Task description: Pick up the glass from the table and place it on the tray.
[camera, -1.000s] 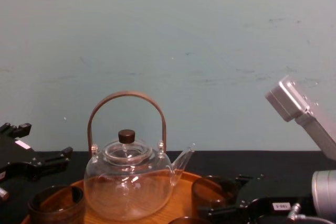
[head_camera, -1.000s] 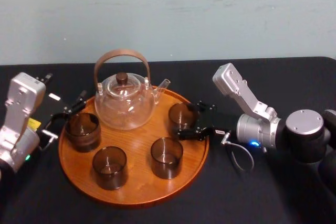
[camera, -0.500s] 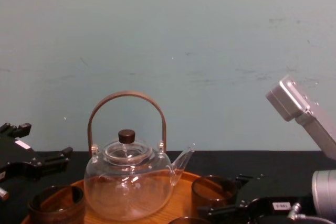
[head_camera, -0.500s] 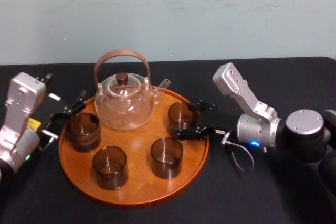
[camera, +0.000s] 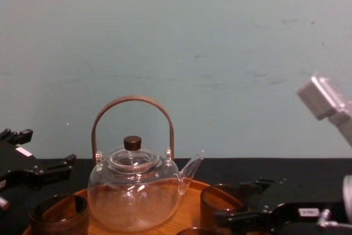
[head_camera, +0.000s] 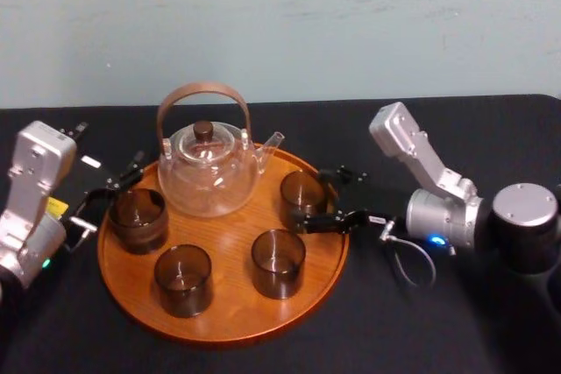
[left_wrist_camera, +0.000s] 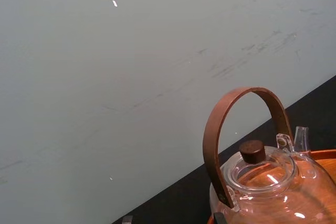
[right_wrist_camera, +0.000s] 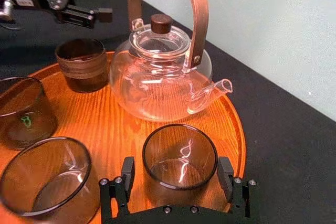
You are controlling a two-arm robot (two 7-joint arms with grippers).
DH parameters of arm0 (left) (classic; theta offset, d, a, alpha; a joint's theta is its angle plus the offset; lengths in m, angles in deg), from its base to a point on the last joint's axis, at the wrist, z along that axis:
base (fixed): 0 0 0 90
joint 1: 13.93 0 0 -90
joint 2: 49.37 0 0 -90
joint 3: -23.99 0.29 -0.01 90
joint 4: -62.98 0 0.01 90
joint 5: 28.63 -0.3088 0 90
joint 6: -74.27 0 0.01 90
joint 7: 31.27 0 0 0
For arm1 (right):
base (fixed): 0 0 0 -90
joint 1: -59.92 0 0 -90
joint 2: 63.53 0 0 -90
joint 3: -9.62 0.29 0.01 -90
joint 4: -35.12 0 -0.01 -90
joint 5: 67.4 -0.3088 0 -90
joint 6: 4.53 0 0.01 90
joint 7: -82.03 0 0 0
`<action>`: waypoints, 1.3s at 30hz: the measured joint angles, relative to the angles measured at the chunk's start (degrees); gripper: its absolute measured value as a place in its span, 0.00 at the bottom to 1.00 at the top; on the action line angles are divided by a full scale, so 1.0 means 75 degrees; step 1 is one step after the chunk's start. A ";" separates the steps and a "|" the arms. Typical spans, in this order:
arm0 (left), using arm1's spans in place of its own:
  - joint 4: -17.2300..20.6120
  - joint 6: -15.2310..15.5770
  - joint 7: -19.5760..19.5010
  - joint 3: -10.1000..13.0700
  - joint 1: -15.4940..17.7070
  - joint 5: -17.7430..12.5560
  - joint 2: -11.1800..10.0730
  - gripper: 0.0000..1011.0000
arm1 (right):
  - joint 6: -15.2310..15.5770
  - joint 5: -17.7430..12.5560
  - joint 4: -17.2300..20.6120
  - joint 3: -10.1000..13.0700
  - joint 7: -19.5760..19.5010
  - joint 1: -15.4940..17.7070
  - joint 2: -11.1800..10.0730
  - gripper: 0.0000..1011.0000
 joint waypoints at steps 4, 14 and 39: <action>0.0000 0.0000 0.0000 0.0000 0.0000 0.0000 0.0000 0.99 | 0.0015 -0.0145 0.0397 0.0117 0.0043 0.0222 -0.0254 0.99; 0.0000 0.0000 0.0000 0.0000 0.0000 0.0000 0.0000 0.99 | -0.0072 -0.0560 0.1381 0.0499 0.0029 0.0903 -0.0976 0.99; 0.0000 0.0000 0.0000 0.0000 0.0000 0.0000 0.0000 0.99 | -0.1119 -0.0539 0.2316 0.1964 -0.2350 0.2572 -0.0856 0.99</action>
